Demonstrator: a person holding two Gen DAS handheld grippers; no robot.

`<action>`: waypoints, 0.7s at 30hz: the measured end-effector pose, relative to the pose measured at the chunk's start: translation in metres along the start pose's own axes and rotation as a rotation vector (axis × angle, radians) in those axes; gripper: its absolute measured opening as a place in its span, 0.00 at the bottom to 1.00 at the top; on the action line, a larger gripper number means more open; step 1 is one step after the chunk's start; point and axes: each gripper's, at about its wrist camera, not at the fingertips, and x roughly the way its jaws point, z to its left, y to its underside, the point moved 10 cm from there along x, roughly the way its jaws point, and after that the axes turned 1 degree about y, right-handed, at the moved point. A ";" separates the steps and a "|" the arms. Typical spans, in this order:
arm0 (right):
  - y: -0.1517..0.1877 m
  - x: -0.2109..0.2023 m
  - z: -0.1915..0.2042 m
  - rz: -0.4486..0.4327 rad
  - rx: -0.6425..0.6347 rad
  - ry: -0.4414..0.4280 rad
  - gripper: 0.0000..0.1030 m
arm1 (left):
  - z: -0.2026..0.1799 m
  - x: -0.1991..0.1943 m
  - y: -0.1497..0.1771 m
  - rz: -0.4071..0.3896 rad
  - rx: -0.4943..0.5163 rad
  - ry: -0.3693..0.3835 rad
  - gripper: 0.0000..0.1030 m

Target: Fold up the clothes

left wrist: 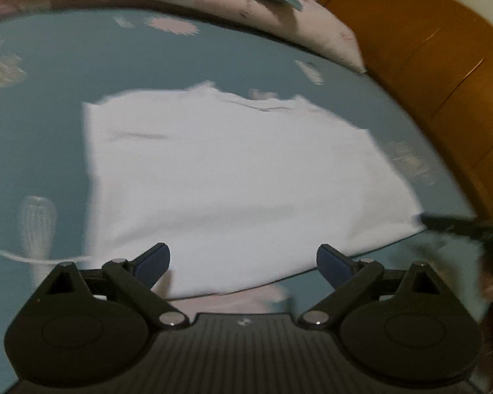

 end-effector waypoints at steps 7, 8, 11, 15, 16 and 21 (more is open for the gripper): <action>-0.002 0.084 0.075 0.124 0.133 -0.342 0.54 | 0.007 0.042 0.000 0.098 -0.239 0.147 0.93; 0.001 0.094 0.074 0.144 0.150 -0.341 0.54 | 0.011 0.042 0.003 0.095 -0.260 0.163 0.93; 0.004 0.097 0.058 0.156 0.188 -0.315 0.48 | 0.029 0.021 0.012 0.069 -0.286 0.160 0.93; 0.006 0.067 0.019 0.118 0.235 -0.240 0.48 | 0.049 -0.006 0.024 0.057 -0.305 0.124 0.93; 0.006 0.057 0.011 0.114 0.245 -0.224 0.49 | 0.050 -0.008 0.022 0.056 -0.302 0.111 0.93; -0.009 0.030 -0.022 0.026 0.242 -0.113 0.62 | 0.048 -0.005 0.006 0.044 -0.236 0.031 0.94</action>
